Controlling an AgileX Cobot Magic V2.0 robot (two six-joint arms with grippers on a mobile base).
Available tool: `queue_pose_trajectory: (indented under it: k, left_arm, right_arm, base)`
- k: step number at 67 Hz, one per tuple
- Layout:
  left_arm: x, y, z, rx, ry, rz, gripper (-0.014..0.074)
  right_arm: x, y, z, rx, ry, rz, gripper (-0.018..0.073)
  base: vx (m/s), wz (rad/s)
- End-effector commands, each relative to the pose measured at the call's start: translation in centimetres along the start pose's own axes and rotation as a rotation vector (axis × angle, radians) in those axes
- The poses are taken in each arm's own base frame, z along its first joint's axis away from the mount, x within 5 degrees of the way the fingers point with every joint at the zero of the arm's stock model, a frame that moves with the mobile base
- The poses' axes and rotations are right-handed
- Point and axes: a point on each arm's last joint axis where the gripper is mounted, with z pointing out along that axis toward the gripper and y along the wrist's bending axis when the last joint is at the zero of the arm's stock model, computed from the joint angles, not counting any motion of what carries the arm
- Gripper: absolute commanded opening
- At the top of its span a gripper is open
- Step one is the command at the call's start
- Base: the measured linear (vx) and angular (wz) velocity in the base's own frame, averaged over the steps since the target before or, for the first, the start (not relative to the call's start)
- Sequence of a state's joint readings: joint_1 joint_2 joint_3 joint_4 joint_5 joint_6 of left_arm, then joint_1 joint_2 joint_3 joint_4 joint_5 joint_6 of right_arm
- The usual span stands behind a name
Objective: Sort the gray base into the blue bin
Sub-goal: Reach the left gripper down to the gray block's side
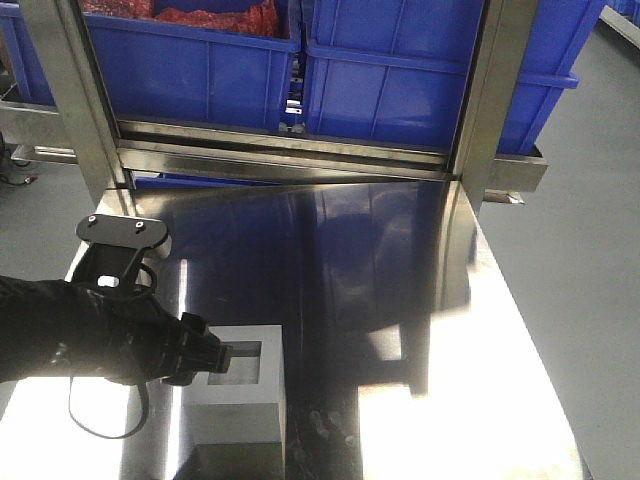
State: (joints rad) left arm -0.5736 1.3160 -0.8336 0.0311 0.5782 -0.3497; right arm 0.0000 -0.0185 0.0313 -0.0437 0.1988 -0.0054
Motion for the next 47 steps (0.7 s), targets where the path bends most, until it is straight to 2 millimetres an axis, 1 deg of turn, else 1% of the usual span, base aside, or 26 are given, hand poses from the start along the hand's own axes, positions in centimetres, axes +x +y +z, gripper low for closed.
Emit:
queue_pose_trajectory:
  k: [1, 15, 35, 47]
  left_arm:
    - [-1.2, -0.3, -0.5, -0.005, -0.058, -0.041, 0.0431]
    - [-1.1, -0.5, 0.9, 0.007, -0.028, -0.091, 0.0431]
    - [-1.2, -0.6, 1.7, 0.006, -0.022, -0.091, 0.0431]
    - [-1.0, -0.6, 3.1, -0.007, 0.012, -0.098, 0.0431]
  right_arm:
    - [-0.5, 0.0, 0.0, 0.007, -0.075, -0.015, -0.0005]
    - [-0.5, 0.0, 0.0, 0.007, -0.074, -0.015, -0.0005]
    - [-0.5, 0.0, 0.0, 0.007, -0.074, -0.015, -0.0005]
    - [-0.5, 0.0, 0.0, 0.007, -0.074, -0.015, -0.0005]
  base:
    - [0.00, 0.00]
    - [0.00, 0.00]
    - [0.00, 0.00]
    - [0.00, 0.00]
